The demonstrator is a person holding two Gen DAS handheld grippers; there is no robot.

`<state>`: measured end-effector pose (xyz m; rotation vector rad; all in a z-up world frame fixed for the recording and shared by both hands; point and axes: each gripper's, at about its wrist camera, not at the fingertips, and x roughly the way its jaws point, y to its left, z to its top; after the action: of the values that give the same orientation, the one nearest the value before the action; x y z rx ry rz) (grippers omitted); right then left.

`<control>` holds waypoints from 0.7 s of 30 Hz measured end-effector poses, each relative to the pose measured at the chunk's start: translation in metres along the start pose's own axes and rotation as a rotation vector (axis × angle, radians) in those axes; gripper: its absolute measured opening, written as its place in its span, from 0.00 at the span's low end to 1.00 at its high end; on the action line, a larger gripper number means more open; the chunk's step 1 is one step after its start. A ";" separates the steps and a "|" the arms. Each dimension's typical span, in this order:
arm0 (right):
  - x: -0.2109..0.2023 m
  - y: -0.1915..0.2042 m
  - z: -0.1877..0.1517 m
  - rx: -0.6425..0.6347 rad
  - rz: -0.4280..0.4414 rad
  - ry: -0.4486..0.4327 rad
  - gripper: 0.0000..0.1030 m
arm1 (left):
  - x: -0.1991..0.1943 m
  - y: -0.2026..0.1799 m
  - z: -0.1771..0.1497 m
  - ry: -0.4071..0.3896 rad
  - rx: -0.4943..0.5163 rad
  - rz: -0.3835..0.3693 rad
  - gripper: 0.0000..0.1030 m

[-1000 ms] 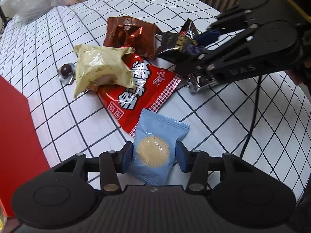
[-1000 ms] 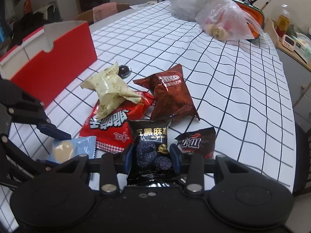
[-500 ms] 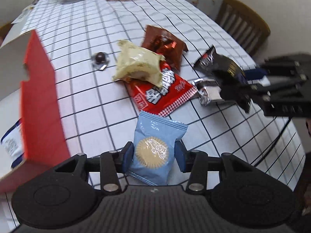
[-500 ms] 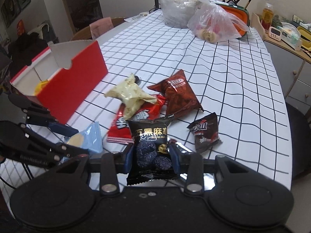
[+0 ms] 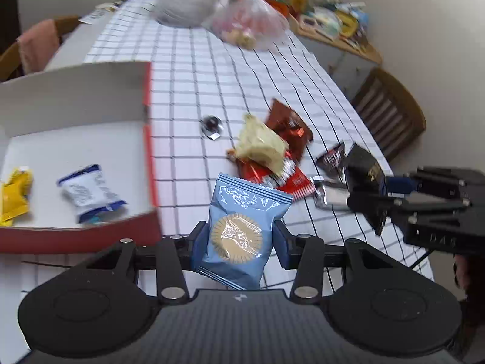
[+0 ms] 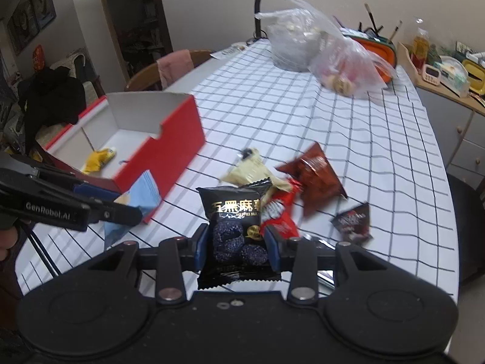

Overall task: Organize snacks
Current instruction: 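Carry the blue biscuit packet and black packet over the red box with both grippers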

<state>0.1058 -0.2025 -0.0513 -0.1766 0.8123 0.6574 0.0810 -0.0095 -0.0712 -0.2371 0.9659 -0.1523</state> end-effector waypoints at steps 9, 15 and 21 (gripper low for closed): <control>0.010 0.050 0.031 -0.025 0.024 -0.029 0.36 | -0.045 0.048 0.017 -0.084 -0.091 0.067 0.43; 0.031 0.088 0.054 -0.047 0.039 -0.029 0.36 | -0.064 0.087 0.028 -0.109 -0.126 0.119 0.43; 0.062 0.121 0.076 -0.053 0.046 -0.011 0.36 | -0.074 0.133 0.038 -0.114 -0.163 0.174 0.43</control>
<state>0.1101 -0.0478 -0.0319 -0.2024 0.7914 0.7230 0.0743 0.1412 -0.0271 -0.3069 0.8816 0.0988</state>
